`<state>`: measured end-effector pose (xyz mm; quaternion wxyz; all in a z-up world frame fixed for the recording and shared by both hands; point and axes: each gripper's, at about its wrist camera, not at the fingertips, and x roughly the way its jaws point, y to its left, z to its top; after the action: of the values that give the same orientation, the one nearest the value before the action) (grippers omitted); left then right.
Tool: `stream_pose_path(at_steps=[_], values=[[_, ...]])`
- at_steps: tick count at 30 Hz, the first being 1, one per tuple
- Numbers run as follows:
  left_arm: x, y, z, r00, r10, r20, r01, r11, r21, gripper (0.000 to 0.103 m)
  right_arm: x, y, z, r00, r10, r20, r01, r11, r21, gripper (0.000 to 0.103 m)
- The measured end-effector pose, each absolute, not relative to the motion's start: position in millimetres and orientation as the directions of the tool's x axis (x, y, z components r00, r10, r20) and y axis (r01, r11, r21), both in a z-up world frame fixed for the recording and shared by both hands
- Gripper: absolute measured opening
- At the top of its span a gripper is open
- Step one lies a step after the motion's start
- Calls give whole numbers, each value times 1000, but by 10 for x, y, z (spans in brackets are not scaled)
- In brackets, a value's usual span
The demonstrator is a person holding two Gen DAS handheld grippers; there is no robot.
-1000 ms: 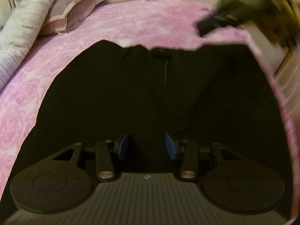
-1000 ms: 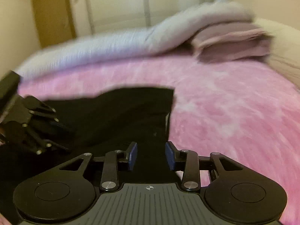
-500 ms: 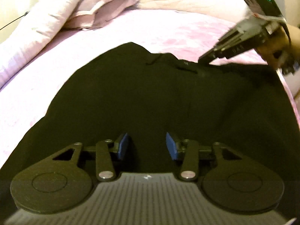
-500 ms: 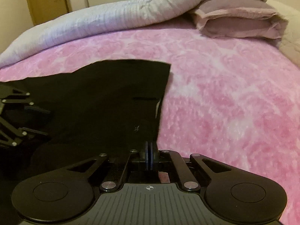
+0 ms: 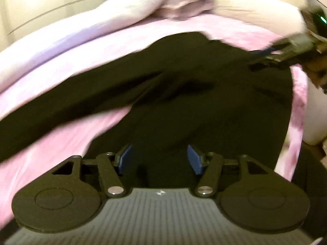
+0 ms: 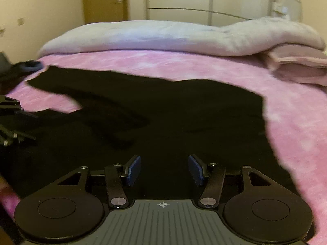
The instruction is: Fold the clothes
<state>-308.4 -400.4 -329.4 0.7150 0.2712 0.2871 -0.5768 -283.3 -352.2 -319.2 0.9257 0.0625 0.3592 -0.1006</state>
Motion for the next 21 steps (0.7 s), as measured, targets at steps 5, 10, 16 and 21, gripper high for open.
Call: stream_pose_path(at_steps=[5,10,16,21], values=[[-2651,-3191,-3338,312,-576,-755,923,373,97,58,-2697,-2966,-3316,718,-58,-693,187,976,112,56],[-2349,-2641,-3334,363,-552,-751,890,445,103,58,-2458,-2512,-3359,704,4,-711,124,984,128,56],[-1907,-2149,-3253,456,-506,-732,840,517,166,58,-2048,-2202,-3331,689,29,-724,54,994,92,56],[-1539,-2131,-3153,519,-513,-684,831,490,264,58,-1591,-2067,-3307,696,31,-718,-5,999,39,56]])
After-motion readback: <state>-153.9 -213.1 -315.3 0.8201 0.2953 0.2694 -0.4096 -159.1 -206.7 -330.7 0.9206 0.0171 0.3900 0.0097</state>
